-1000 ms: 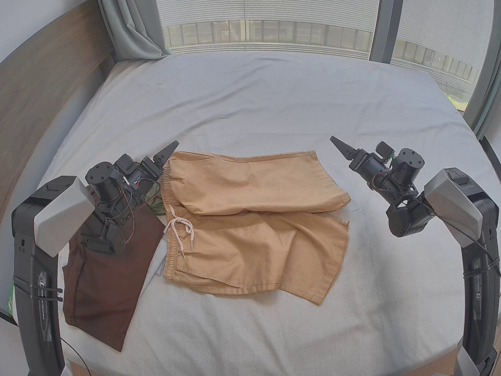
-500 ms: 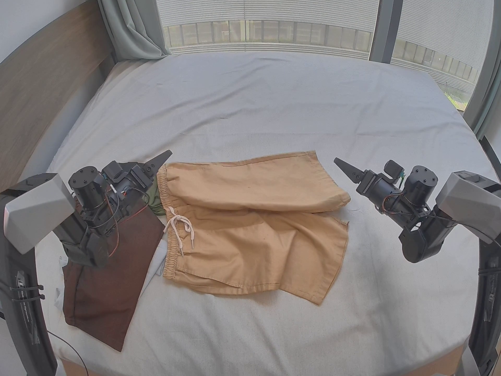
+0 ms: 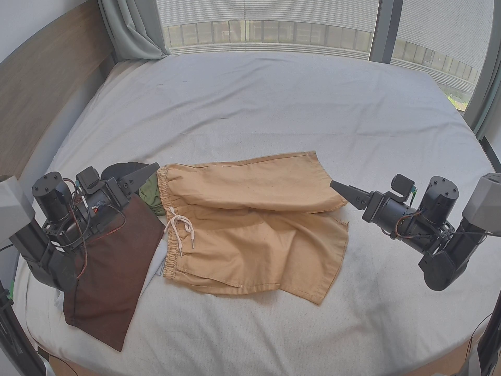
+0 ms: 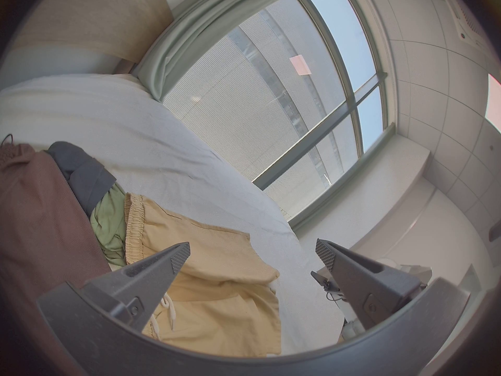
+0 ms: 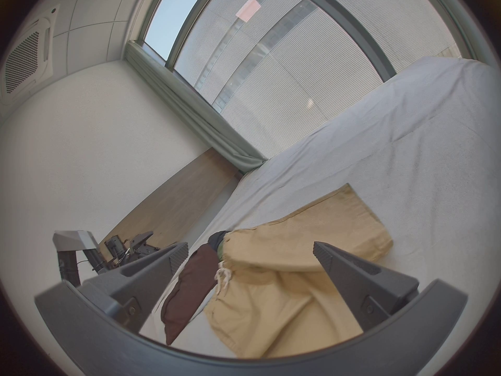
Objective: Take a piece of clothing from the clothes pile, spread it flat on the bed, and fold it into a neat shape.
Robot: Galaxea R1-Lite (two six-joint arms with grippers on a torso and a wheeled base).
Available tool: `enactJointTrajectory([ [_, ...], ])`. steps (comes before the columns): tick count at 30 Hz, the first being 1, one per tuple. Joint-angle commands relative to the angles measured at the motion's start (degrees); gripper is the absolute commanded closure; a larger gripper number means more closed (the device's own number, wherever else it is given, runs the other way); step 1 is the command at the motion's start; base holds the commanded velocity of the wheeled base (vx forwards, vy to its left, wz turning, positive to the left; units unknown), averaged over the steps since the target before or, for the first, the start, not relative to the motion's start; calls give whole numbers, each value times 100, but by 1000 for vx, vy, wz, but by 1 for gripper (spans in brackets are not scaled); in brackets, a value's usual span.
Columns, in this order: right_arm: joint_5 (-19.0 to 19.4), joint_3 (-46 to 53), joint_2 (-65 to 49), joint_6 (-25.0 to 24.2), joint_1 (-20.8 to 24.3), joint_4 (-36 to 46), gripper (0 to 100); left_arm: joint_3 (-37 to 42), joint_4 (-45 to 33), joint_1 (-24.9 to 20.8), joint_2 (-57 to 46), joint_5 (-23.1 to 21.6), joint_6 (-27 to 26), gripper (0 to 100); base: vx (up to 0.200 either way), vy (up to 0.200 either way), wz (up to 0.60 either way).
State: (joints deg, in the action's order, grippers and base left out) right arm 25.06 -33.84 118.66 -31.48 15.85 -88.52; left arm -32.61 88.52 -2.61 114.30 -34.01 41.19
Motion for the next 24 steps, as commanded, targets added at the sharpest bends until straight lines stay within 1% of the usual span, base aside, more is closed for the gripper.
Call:
enactJointTrajectory([
  [1, 7, 326, -441, 45, 191, -8, 0, 317, 8, 41, -426, -88, -138, 0, 0, 0, 0],
  [2, 16, 422, -476, 45, 191, 1, 0, 396, 8, 41, -417, -176, -296, 0, 0, 0, 0],
  [3, 16, 431, -476, 45, 191, 1, 0, 405, -1, 41, -417, -185, -305, 0, 0, 0, 0],
  [4, 60, 519, -484, 54, 182, 1, 0, 501, -1, 50, -400, -317, -524, 0, 0, 0, 0],
  [6, 104, 572, -458, 63, 155, 10, 0, 554, -1, 59, -364, -422, -744, 0, 0, 0, 0],
  [7, 104, 572, -458, 63, 155, 10, 0, 554, -1, 59, -364, -431, -753, 0, 0, 0, 0],
  [8, 104, 677, -441, 63, 138, 10, 0, 615, -10, 50, -268, -440, -946, 0, 0, 0, 0],
  [9, 104, 739, -432, 71, 138, 10, 0, 651, -1, 50, -215, -440, -1025, 0, 0, 0, 0],
  [13, 297, 1020, -414, 361, 120, 19, 0, 730, -1, 138, 75, -466, -1588, 0, 0, 0, 0],
  [16, 324, 1117, -274, 467, 129, 19, 0, 800, -1, 138, 189, -466, -1860, 0, 0, 0, 0],
  [19, 324, 1160, -36, 572, 138, 19, 0, 853, -1, 129, 277, -466, -1992, 0, 0, 0, 0],
  [23, 350, 1363, 280, 854, 112, 19, 0, 879, -1, 138, 400, -475, -2001, 0, 0, 0, 0],
  [24, 368, 1380, 298, 854, 112, 19, 0, 888, 8, 129, 444, -475, -2001, 0, 0, 0, 0],
])
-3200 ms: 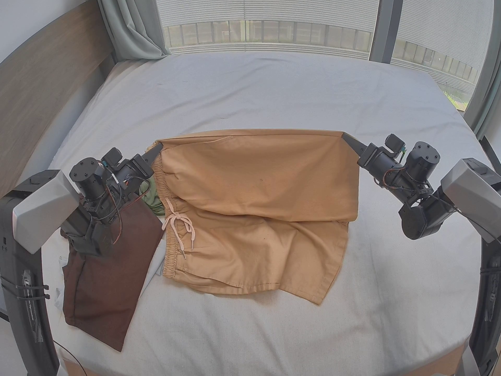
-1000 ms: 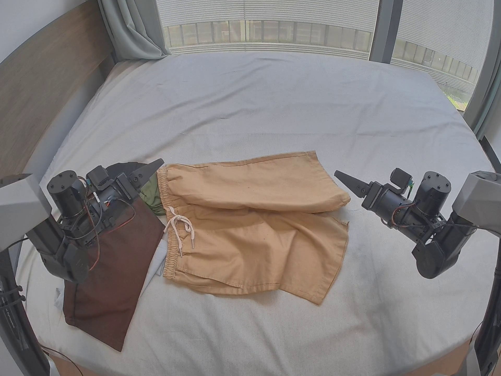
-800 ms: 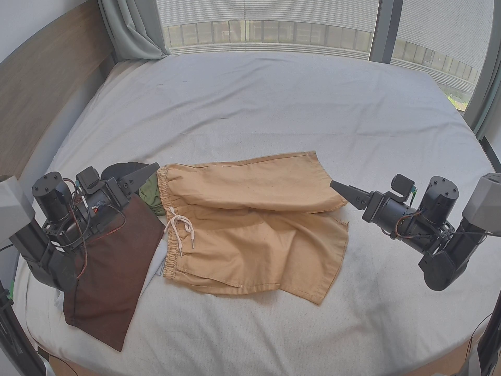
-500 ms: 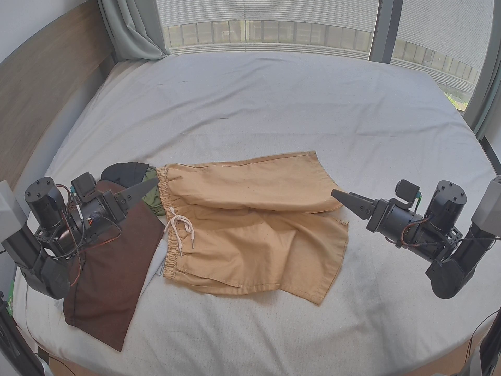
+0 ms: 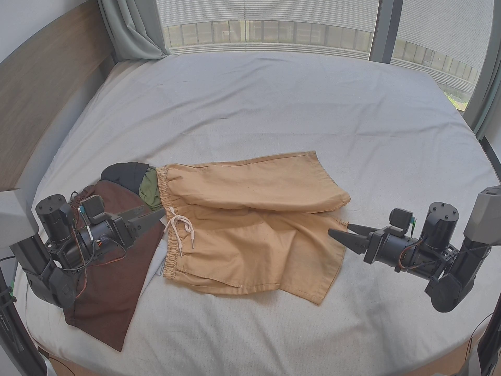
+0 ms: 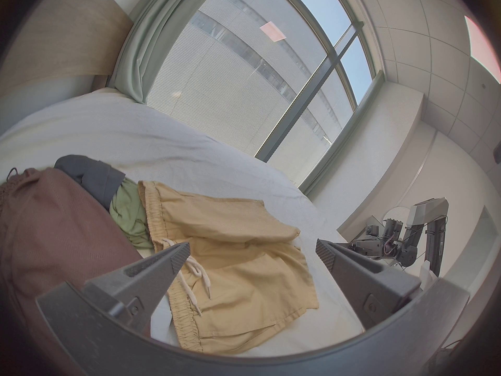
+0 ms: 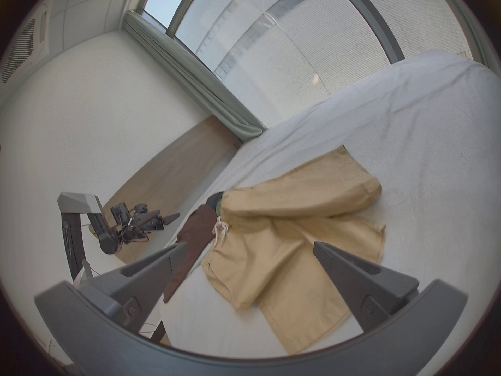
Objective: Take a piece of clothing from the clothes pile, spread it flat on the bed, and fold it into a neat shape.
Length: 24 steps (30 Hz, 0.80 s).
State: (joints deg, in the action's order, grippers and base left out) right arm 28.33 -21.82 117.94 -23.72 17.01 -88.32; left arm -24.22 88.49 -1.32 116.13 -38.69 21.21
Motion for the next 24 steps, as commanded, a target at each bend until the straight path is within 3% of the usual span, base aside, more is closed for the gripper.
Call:
enactJointTrajectory([
  [1, 41, 178, 370, 78, -4, -1, 0, 49, 1, 0, 270, -7, -12, 0, 0, 0, 0],
  [24, 94, 459, 1293, 52, 40, -1, 0, 58, 10, 9, 666, -24, -3, 0, 0, 0, 0],
])
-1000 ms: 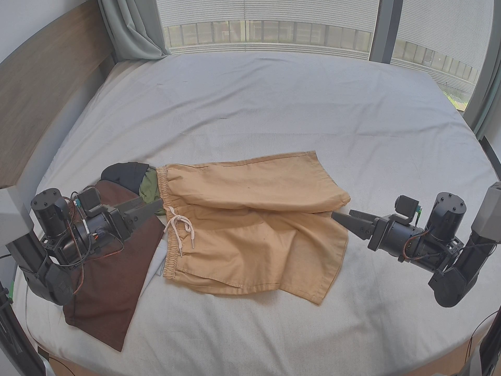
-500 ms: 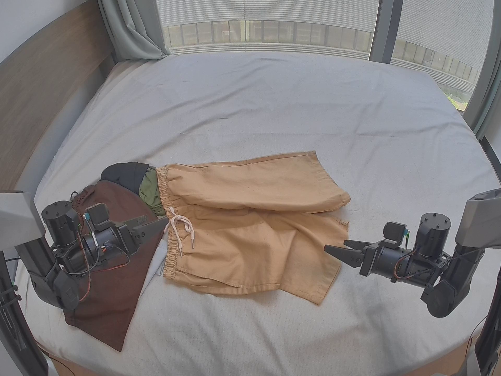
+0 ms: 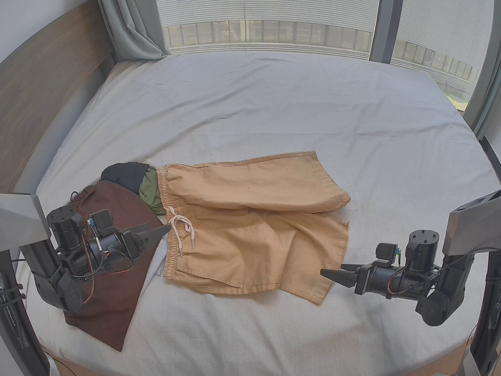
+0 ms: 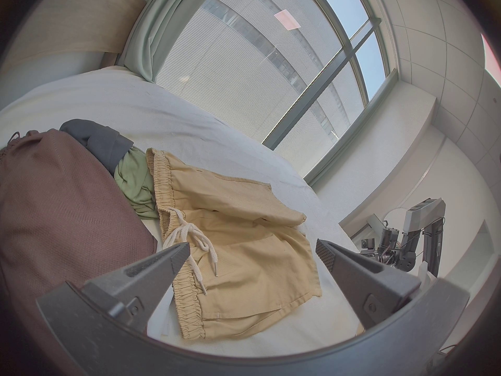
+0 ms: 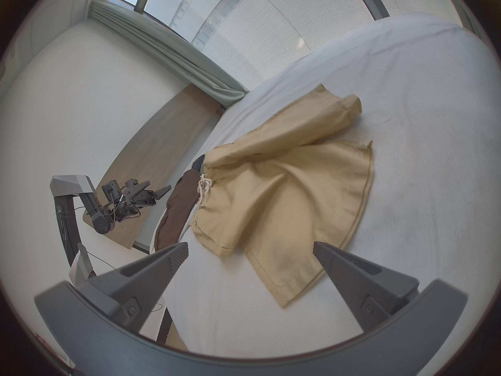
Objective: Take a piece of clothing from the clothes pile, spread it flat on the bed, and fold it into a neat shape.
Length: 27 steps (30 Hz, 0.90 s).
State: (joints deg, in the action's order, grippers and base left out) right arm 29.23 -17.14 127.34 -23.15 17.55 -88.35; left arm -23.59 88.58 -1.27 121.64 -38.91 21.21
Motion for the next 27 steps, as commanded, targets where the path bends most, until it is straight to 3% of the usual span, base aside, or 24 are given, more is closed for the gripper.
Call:
enactJointTrajectory([
  [1, 3, -9, 414, -14, -15, 2, 0, -5, 2, 4, 115, -2, -3, 0, 0, 0, 0],
  [19, -5, -158, 1144, -401, 38, -7, 0, -5, 2, 4, 132, -2, -12, 0, 0, 0, 0],
  [27, -32, -316, 1311, -717, 336, -16, 0, -14, 2, 13, 115, -2, -12, 0, 0, 0, 0],
])
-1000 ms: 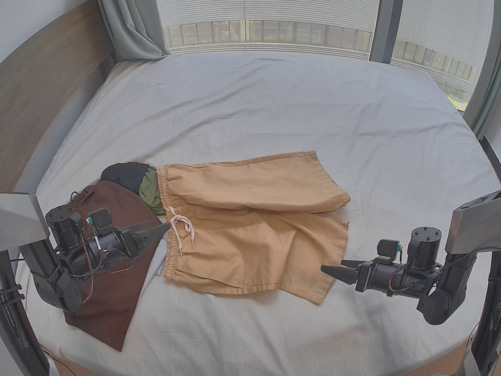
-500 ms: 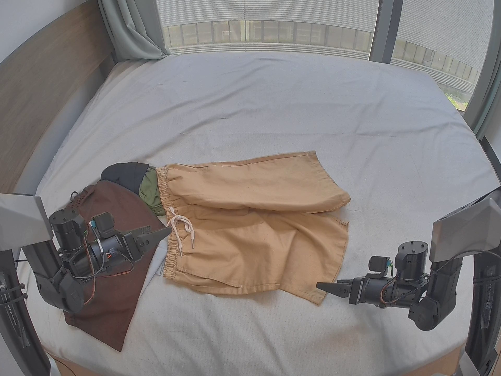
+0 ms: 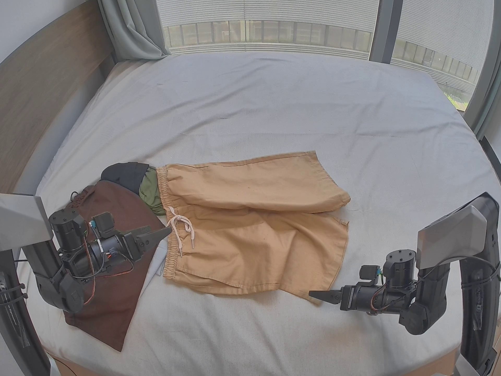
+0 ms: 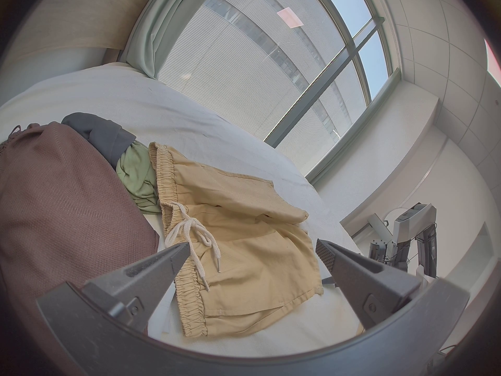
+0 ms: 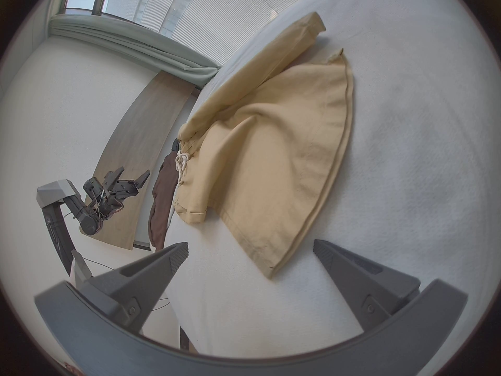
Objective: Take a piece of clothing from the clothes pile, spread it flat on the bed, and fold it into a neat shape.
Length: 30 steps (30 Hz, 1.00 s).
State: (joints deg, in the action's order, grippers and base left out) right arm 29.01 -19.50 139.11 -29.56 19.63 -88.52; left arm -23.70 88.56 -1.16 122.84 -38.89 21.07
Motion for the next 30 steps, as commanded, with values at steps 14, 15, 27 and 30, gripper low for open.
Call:
enactJointTrajectory([
  [14, -45, -247, 319, -225, 270, -17, 100, 14, 3, -7, -15, 4, 3, 0, 0, 0, 0],
  [15, -45, -247, 336, -225, 270, -17, 100, 14, 3, -7, -15, 4, 3, 0, 0, 0, 0],
  [27, -449, 166, 205, -120, 147, 10, 100, -3, 3, -7, -15, 4, 3, 0, 0, 0, 0],
  [30, -449, 307, 117, 38, 15, 10, 100, -3, 3, -7, -15, 4, 3, 0, 0, 0, 0],
])
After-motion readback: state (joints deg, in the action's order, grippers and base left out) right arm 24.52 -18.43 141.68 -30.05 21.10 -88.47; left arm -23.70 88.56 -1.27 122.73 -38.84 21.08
